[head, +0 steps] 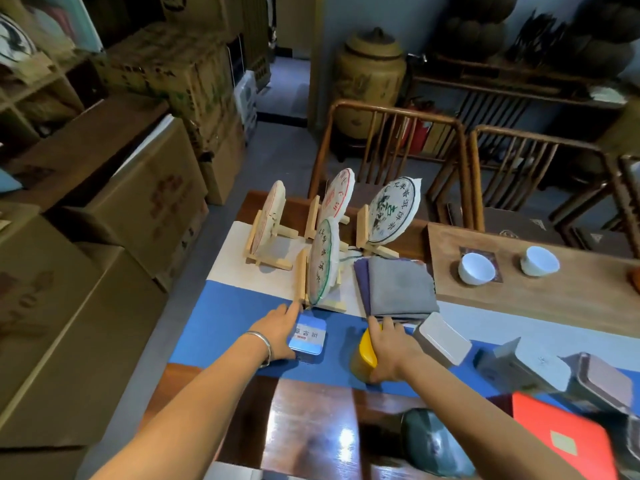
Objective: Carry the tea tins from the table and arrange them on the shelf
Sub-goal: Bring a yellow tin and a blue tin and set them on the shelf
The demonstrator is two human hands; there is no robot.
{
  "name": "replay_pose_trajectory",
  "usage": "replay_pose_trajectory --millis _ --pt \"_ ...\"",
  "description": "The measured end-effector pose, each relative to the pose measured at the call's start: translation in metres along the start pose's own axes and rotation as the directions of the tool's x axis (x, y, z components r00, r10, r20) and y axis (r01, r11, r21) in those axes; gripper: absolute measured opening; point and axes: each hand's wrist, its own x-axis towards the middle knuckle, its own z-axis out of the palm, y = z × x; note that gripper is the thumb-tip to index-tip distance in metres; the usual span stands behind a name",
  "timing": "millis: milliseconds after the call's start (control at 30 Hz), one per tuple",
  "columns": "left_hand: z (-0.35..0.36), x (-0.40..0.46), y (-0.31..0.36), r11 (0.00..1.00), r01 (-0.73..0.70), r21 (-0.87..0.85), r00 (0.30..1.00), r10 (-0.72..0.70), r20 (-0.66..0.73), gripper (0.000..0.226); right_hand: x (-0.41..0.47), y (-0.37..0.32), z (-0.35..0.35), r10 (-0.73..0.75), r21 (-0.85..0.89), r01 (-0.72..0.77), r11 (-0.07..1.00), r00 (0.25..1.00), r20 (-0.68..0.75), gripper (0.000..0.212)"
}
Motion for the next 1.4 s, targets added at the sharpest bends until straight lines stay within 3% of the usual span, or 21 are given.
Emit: replay_pose_trajectory --millis 333,467,700,867,1033,1200,1333,1400 --pt "-0.001 -0.051 -0.031 0.990 0.140 0.026 0.989 -0.138 -0.060 0.073 0.007 -0.033 -0.018 -0.205 0.003 0.206 0.979 0.978 -0.047 0.098" --pt "-0.012 -0.105 -0.068 0.958 0.271 -0.099 0.944 -0.284 -0.170 0.064 0.011 -0.094 -0.034 -0.360 -0.041 0.358 0.933 0.932 -0.038 0.094" --pt "-0.028 -0.247 -0.139 0.853 0.448 -0.266 0.824 -0.510 -0.248 0.055 -0.008 -0.242 -0.072 -0.628 -0.129 0.618 0.776 0.776 -0.056 0.083" --pt "-0.051 -0.388 -0.185 0.723 0.549 -0.418 0.659 -0.683 -0.316 0.058 -0.049 -0.376 -0.117 -0.795 -0.232 0.764 0.602 0.601 -0.080 0.096" --pt "-0.069 -0.542 -0.215 0.558 0.597 -0.576 0.405 -0.830 -0.383 0.068 -0.121 -0.527 -0.152 -0.898 -0.272 0.858 0.436 0.434 -0.068 0.107" --pt "-0.080 -0.699 -0.235 0.437 0.678 -0.590 0.207 -0.885 -0.417 0.064 -0.220 -0.676 -0.174 -0.965 -0.336 0.909 0.246 0.262 0.005 0.115" --pt "-0.077 -0.805 -0.237 0.348 0.683 -0.642 0.074 -0.908 -0.412 0.063 -0.296 -0.762 -0.180 -0.999 -0.381 0.923 0.049 0.047 -0.015 0.109" --pt "-0.073 -0.848 -0.233 0.310 0.677 -0.668 0.023 -0.916 -0.402 0.060 -0.330 -0.797 -0.183 -1.000 -0.393 0.919 -0.021 -0.026 -0.007 0.107"
